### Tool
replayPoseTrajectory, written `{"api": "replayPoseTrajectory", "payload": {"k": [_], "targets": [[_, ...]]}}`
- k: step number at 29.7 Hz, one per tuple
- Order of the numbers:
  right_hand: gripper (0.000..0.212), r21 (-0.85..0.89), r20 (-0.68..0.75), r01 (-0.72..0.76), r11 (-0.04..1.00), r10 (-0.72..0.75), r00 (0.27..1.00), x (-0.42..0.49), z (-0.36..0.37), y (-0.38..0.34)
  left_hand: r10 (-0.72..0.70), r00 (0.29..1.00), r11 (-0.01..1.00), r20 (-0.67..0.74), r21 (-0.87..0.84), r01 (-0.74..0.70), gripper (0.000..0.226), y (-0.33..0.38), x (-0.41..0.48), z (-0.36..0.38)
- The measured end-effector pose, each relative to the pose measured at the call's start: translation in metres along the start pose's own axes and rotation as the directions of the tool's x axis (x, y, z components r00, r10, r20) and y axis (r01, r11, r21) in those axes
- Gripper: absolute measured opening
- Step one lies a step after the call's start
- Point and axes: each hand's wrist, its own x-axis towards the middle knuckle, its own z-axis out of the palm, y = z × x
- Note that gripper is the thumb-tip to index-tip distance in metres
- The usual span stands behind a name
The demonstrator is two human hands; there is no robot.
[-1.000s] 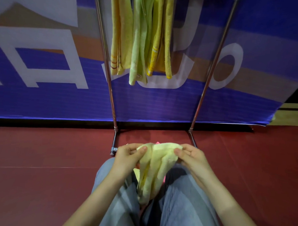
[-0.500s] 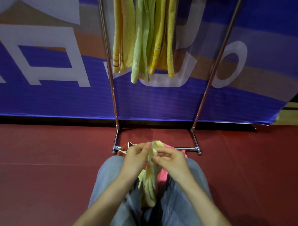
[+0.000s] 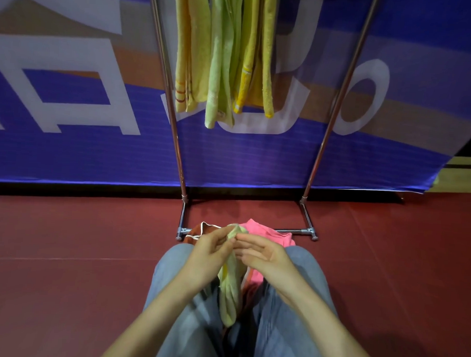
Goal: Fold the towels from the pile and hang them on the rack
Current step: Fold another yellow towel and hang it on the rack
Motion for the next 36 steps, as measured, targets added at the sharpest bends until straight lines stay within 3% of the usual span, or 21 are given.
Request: {"api": "replayPoseTrajectory", "payload": {"k": [3,6,13,17,20,21,23,25,27,30,33,36], "targets": [[0.029,0.023,0.017,0.036,0.999,-0.036,0.999,-0.001,-0.004,-0.001,0.047,0.999,0.994,0.027,0.099,-0.05,0.03,0.002,0.001,-0.003],[0.025,-0.07,-0.014,0.056,0.996,-0.057,0.998,0.0,-0.012,-0.004,0.072,0.995,0.98,0.075,0.183,-0.085,0.026,0.005,0.0,-0.009],[0.016,-0.303,0.092,-0.06,0.951,0.091,0.992,0.002,-0.033,-0.012,0.146,0.978,0.941,0.147,0.284,-0.183,0.019,0.03,-0.001,-0.022],[0.016,-0.56,0.196,-0.11,0.821,0.261,0.945,0.006,-0.042,-0.003,0.197,0.967,0.923,0.161,0.302,-0.238,0.022,0.043,-0.002,-0.027],[0.022,-0.697,0.144,-0.166,0.698,0.363,0.92,0.008,-0.057,0.005,0.216,0.964,0.867,0.155,0.424,-0.262,0.025,0.048,0.0,-0.038],[0.025,-0.721,0.085,-0.164,0.673,0.321,0.943,0.009,-0.066,0.006,0.209,0.966,0.825,0.155,0.502,-0.259,0.027,0.047,0.002,-0.042],[0.029,-0.805,-0.035,-0.079,0.588,0.086,0.996,0.012,-0.083,-0.001,0.172,0.972,0.702,0.161,0.672,-0.235,0.028,0.044,0.005,-0.053],[0.029,-0.872,-0.071,0.013,0.49,-0.151,0.986,0.018,-0.093,-0.02,0.142,0.976,0.595,0.167,0.773,-0.219,0.038,0.043,0.009,-0.061],[0.032,-0.897,0.007,0.14,0.419,-0.304,0.953,0.025,-0.094,-0.048,0.192,0.962,0.494,0.193,0.828,-0.264,0.048,0.05,0.015,-0.067],[0.035,-0.857,0.16,0.316,0.407,-0.373,0.914,0.034,-0.094,-0.087,0.284,0.936,0.346,0.208,0.888,-0.303,0.033,0.067,0.026,-0.08],[0.029,-0.824,0.201,0.384,0.417,-0.419,0.886,0.04,-0.098,-0.118,0.344,0.919,0.31,0.194,0.9,-0.306,0.029,0.087,0.035,-0.09],[0.042,-0.825,0.152,0.407,0.392,-0.54,0.828,0.043,-0.094,-0.142,0.463,0.875,0.35,0.138,0.879,-0.324,0.026,0.108,0.036,-0.089]]}}
